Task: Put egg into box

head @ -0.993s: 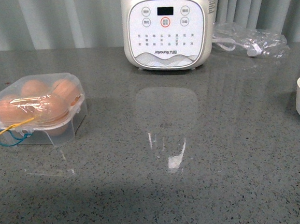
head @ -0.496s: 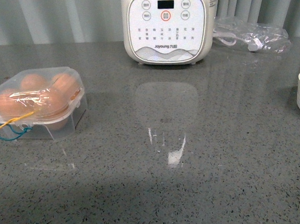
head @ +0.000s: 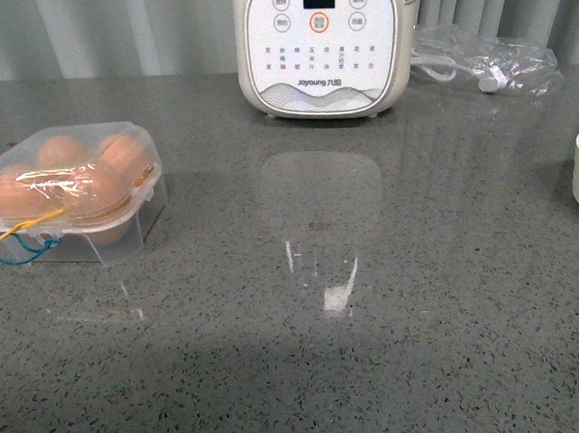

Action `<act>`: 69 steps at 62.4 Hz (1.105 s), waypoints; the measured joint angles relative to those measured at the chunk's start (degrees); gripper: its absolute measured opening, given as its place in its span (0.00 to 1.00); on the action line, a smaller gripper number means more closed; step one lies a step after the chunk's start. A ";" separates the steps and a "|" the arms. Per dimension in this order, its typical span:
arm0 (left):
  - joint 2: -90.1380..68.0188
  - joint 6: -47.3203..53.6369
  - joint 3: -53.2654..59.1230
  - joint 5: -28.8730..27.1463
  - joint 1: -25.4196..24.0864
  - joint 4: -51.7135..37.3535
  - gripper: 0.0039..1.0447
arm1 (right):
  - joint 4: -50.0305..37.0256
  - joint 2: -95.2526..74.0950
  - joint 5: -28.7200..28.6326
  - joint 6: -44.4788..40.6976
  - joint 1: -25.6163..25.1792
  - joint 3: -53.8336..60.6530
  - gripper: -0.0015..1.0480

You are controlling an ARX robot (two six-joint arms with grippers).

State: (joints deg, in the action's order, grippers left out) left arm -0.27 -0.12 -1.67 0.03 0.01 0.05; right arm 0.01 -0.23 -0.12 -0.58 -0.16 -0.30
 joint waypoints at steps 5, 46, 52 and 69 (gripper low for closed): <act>0.04 0.00 0.00 -0.09 0.00 0.02 0.03 | 0.00 0.00 0.02 0.00 0.00 0.02 0.93; 0.07 -0.02 0.00 -0.07 0.00 0.02 0.78 | 0.00 0.00 0.04 0.02 0.00 0.00 0.93; 0.07 -0.02 0.00 -0.07 0.00 0.02 0.94 | 0.00 0.00 0.02 0.00 0.00 0.00 0.93; 0.07 0.00 0.00 -0.07 0.00 0.02 0.94 | 0.00 0.00 0.04 0.02 0.00 0.00 0.93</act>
State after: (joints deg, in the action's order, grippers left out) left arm -0.21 -0.12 -1.67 -0.03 0.01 0.08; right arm 0.01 -0.23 -0.08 -0.56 -0.16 -0.30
